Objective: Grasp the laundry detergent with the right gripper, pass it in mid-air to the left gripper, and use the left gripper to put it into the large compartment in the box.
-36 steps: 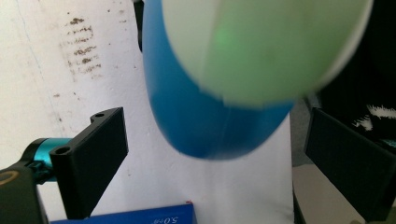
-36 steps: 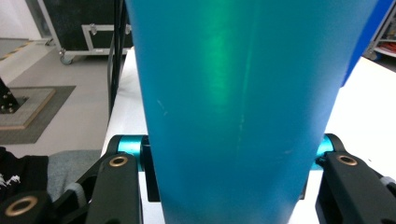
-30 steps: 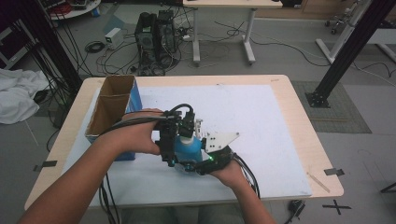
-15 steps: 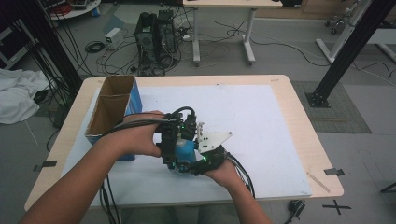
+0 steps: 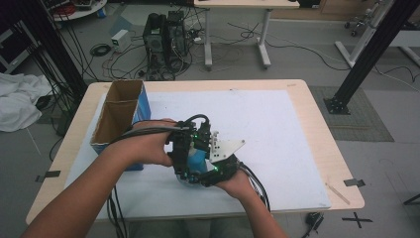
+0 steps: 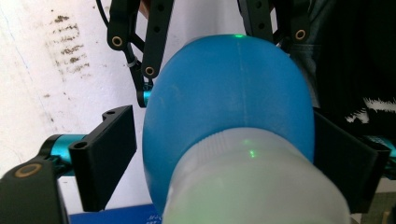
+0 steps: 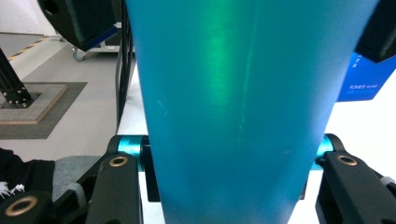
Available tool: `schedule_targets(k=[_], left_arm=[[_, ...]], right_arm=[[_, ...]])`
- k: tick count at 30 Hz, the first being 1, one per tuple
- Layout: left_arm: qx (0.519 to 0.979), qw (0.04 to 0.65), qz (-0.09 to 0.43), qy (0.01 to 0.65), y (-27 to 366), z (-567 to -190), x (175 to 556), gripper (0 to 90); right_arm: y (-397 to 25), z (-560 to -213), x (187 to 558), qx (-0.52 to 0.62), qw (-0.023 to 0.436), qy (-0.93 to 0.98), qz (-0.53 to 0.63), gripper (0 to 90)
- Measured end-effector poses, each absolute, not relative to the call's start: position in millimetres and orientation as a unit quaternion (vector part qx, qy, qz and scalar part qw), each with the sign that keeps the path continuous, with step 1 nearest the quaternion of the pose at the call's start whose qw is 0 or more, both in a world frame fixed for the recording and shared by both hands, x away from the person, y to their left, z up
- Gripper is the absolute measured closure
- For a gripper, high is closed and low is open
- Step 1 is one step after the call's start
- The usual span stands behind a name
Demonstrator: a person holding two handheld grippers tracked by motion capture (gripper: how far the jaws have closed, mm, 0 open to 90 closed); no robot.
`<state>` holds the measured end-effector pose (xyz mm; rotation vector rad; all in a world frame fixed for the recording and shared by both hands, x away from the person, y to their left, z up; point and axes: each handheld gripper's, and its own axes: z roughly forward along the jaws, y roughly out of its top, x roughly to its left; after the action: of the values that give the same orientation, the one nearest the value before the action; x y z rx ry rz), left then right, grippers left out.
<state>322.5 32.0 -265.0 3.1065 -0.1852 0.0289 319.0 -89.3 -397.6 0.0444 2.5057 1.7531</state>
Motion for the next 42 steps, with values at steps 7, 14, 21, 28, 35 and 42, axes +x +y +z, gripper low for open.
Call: schedule_targets(k=[7,14,21,28,35,42], left_arm=[[0.998,0.011,0.009,-0.054,32.7,-267.2,322.2,20.3],[0.999,0.006,0.007,-0.050,32.3,-266.6,321.0,24.2],[0.999,0.004,0.009,-0.052,31.6,-266.2,320.0,29.7],[0.999,0.000,0.007,-0.051,31.4,-266.6,319.3,32.8],[0.999,-0.001,-0.001,-0.054,32.0,-268.0,320.6,37.2],[0.998,-0.006,-0.004,-0.055,31.9,-268.4,320.3,38.6]], right_arm=[[-89.3,-397.2,318.2,0.014,0.038,0.819,0.572,45.8],[-89.3,-397.1,318.1,0.014,0.040,0.817,0.575,45.8],[-88.7,-397.1,317.4,0.013,0.042,0.815,0.577,45.8],[-87.2,-397.5,317.2,0.013,0.036,0.814,0.580,45.8],[-86.2,-398.1,317.3,0.016,0.033,0.815,0.578,45.9],[-86.2,-397.6,317.7,0.014,0.032,0.818,0.575,45.9]])
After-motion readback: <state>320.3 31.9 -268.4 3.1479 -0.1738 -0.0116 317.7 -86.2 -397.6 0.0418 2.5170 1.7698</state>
